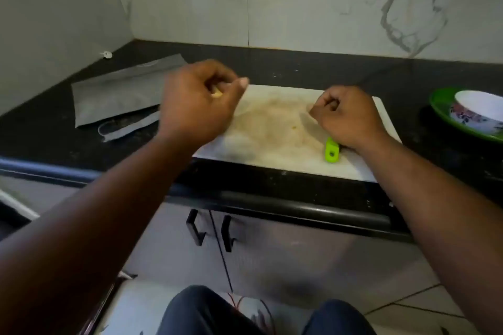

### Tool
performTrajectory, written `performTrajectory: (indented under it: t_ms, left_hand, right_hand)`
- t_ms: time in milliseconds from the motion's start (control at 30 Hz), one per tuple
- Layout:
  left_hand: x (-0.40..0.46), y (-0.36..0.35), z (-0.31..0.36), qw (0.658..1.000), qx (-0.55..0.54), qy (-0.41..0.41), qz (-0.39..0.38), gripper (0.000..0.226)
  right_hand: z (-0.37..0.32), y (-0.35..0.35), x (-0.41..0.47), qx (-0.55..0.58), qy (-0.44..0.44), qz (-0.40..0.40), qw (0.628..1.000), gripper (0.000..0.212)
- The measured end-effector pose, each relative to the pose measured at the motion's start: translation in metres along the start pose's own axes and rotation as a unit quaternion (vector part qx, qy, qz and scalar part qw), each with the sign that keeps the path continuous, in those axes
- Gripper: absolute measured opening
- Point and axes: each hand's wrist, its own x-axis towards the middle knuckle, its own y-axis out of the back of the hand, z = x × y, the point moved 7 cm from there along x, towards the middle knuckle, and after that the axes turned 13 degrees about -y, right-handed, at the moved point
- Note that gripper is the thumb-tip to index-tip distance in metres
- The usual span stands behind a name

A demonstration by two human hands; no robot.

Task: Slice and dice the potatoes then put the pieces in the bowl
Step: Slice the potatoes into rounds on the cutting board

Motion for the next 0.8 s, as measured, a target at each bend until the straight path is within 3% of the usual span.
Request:
performTrajectory:
  t_ms: [100,167,267,333,467,633,800]
  left_hand:
    - [-0.014,0.007,-0.024,0.985,0.135,0.045,-0.094,0.046]
    - [-0.023,0.000,-0.032,0.965,0.181,0.058,-0.180,0.063]
    - [-0.020,-0.005,-0.032,0.958,0.216,0.045,-0.184,0.059]
    - [-0.022,-0.004,-0.032,0.955,0.231,0.039,-0.181,0.056]
    - [-0.026,-0.007,-0.022,0.950,0.255,-0.009,-0.182,0.054]
    - [-0.008,-0.033,0.017,0.953,0.235,-0.115,-0.150,0.048]
    - [0.048,-0.105,0.025,0.966,0.129,-0.071,-0.213,0.045]
  right_hand:
    - [-0.001,0.017,0.001,-0.024,0.016,0.017,0.999,0.009]
    - [0.003,0.031,0.000,-0.084,0.021,0.041,0.995,0.022]
    - [0.011,0.035,-0.005,-0.254,-0.014,-0.001,0.967,0.064]
    - [0.014,0.029,-0.009,-0.306,-0.022,-0.036,0.951,0.072]
    - [0.011,0.019,-0.012,-0.282,-0.010,-0.053,0.958,0.042]
    - [0.012,0.023,-0.008,-0.216,-0.030,-0.034,0.975,0.035]
    - [0.012,0.024,0.016,-0.189,-0.052,-0.076,0.978,0.018]
